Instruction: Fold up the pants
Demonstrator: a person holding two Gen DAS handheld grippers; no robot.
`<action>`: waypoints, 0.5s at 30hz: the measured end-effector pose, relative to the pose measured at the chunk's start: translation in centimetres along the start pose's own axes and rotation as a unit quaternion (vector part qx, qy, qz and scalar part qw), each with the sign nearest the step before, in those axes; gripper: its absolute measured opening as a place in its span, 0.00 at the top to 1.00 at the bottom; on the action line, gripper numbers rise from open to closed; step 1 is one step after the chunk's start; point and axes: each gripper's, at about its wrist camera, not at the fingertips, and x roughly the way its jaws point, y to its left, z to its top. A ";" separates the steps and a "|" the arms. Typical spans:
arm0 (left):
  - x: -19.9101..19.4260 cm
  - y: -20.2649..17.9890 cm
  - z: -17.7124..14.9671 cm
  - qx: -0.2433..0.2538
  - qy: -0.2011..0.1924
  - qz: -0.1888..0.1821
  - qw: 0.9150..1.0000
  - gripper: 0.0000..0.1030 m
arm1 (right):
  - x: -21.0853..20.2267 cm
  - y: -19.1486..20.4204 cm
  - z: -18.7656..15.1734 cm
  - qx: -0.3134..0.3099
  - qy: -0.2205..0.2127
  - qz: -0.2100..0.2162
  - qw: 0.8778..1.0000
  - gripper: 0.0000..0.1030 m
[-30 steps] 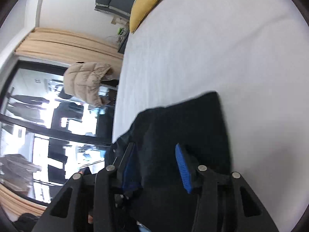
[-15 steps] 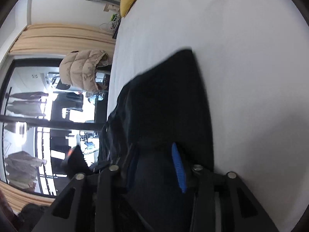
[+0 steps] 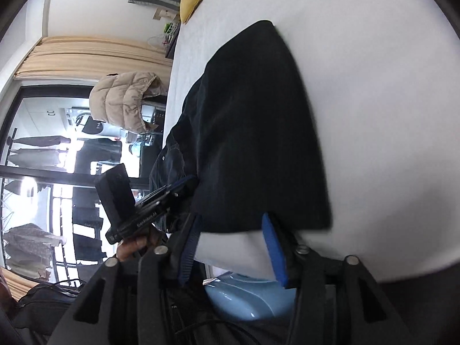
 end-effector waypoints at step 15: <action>-17.5 14.0 -14.8 -0.309 -0.199 -0.026 0.930 0.24 | 8.7 8.8 3.0 -0.056 0.011 0.122 0.991 0.39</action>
